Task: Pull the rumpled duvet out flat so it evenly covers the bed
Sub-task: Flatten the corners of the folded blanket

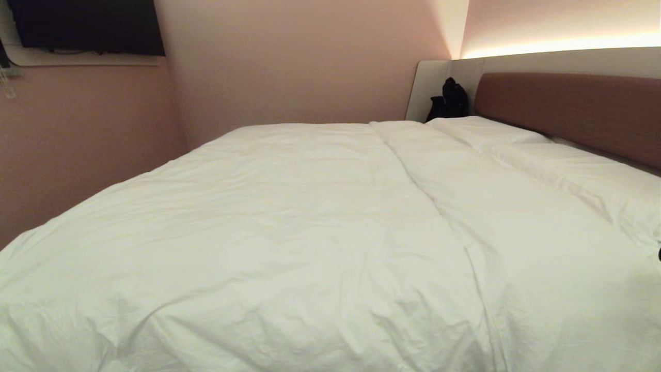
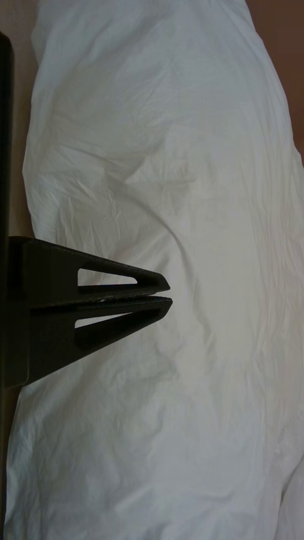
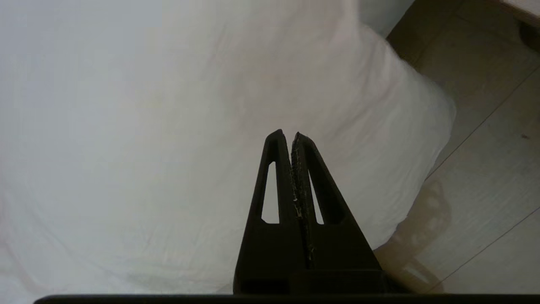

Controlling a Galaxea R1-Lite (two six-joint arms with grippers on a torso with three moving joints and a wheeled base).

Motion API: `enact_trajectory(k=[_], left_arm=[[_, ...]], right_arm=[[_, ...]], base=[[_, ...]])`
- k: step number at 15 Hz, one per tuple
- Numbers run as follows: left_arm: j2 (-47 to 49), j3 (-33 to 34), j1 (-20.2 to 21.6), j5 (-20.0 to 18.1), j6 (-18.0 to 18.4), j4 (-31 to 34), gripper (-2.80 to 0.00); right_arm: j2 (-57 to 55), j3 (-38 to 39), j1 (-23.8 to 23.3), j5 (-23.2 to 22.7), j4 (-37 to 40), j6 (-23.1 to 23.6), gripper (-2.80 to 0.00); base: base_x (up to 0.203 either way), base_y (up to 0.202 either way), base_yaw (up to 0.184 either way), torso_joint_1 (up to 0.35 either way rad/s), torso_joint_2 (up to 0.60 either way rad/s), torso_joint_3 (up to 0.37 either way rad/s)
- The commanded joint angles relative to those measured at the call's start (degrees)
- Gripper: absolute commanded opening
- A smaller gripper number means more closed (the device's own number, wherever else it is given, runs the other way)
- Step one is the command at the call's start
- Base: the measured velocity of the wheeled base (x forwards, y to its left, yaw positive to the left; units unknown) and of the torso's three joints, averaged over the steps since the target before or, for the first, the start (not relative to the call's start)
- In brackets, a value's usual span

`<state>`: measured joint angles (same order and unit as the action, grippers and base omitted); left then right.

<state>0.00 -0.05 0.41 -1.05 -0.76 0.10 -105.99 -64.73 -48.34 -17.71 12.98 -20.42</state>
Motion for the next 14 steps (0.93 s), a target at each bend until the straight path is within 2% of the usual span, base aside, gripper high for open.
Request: enact_trajectory(k=[1, 4, 5, 7, 9, 14], left_arm=[[0.00, 0.05, 0.02, -0.01, -0.03, -0.01, -2.80], [0.00, 0.05, 0.02, -0.01, -0.03, -0.01, -2.80], [0.00, -0.02, 0.02, -0.01, -0.03, -0.01, -2.80], [0.00, 0.05, 0.02, -0.01, -0.03, -0.01, -2.80], [0.00, 0.05, 0.02, -0.01, -0.03, -0.01, -2.80], [0.00, 0.00, 0.02, -0.01, -0.03, -0.01, -2.80]], right_arm=[[-3.80, -2.19, -2.37, -0.14, 0.12, -0.09, -2.80], [-7.27, -4.08, -4.86, -0.17, -0.02, 0.29, -2.80], [-8.49, -5.00, -5.61, -0.20, 0.25, 0.29, -0.03], [-10.34, -6.61, -7.35, -0.40, 1.16, 0.29, 0.00], [-10.64, -7.68, -8.07, -2.91, 3.20, 0.16, 0.00], [-11.14, -17.53, -10.74, -17.79, 20.84, -0.24, 0.00]], base=[[0.000, 0.000, 0.000, 0.000, 0.00, 0.000], [0.000, 0.000, 0.000, 0.000, 0.00, 0.000], [0.000, 0.000, 0.000, 0.000, 0.00, 0.000], [0.000, 0.000, 0.000, 0.000, 0.00, 0.000], [0.000, 0.000, 0.000, 0.000, 0.00, 0.000], [0.000, 0.000, 0.000, 0.000, 0.00, 0.000]])
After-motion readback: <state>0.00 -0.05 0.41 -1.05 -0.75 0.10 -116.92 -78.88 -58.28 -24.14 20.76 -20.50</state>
